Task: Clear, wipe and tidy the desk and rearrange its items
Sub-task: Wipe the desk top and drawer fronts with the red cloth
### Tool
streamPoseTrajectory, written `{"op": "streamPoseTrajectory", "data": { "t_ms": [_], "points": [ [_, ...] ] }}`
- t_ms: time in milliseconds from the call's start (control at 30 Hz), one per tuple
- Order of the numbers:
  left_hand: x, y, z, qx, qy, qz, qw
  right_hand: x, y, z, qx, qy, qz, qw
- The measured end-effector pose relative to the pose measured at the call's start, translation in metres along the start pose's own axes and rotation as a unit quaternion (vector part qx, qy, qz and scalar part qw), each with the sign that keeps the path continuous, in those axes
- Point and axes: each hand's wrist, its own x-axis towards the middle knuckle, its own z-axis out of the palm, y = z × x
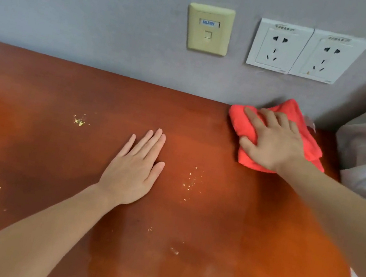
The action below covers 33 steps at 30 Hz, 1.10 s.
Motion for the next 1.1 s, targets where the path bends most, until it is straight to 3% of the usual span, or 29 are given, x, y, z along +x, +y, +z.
{"op": "streamPoseTrajectory", "data": {
  "t_ms": [133,167,233,300,367,467,567,633,767,833,1100],
  "points": [
    [0.000,0.001,0.002,0.009,0.007,0.002,1.000,0.015,-0.049,0.012,0.073,0.006,0.177,0.981],
    [0.000,0.001,0.002,0.009,0.008,0.002,1.000,0.016,-0.066,0.010,0.089,0.001,0.172,0.981],
    [-0.001,0.000,0.001,0.012,0.010,0.003,1.000,0.013,-0.083,0.009,0.083,0.002,0.074,0.994],
    [0.000,0.000,0.001,0.015,0.005,0.005,1.000,0.012,-0.071,0.001,0.077,-0.013,-0.042,0.996],
    [0.000,0.000,0.002,0.016,0.003,0.007,1.000,0.020,-0.046,-0.002,0.055,-0.012,-0.086,0.995],
    [0.001,0.001,0.002,0.021,0.004,0.003,1.000,0.034,-0.047,0.008,0.036,0.020,0.014,0.999],
    [0.000,0.002,0.003,0.025,0.005,-0.001,1.000,0.050,-0.095,0.011,0.088,0.025,0.137,0.986],
    [0.000,0.002,0.002,0.022,0.005,-0.001,1.000,0.054,-0.117,0.004,0.117,0.016,0.118,0.986],
    [0.000,0.002,0.001,0.017,-0.003,-0.006,1.000,0.039,-0.111,0.000,0.112,0.011,-0.055,0.992],
    [0.001,0.001,0.001,0.015,-0.010,-0.007,1.000,0.035,-0.094,-0.001,0.101,-0.010,-0.092,0.991],
    [0.000,0.002,0.001,0.005,-0.016,-0.007,1.000,0.026,-0.097,-0.001,0.131,-0.044,-0.018,0.990]
  ]
}}
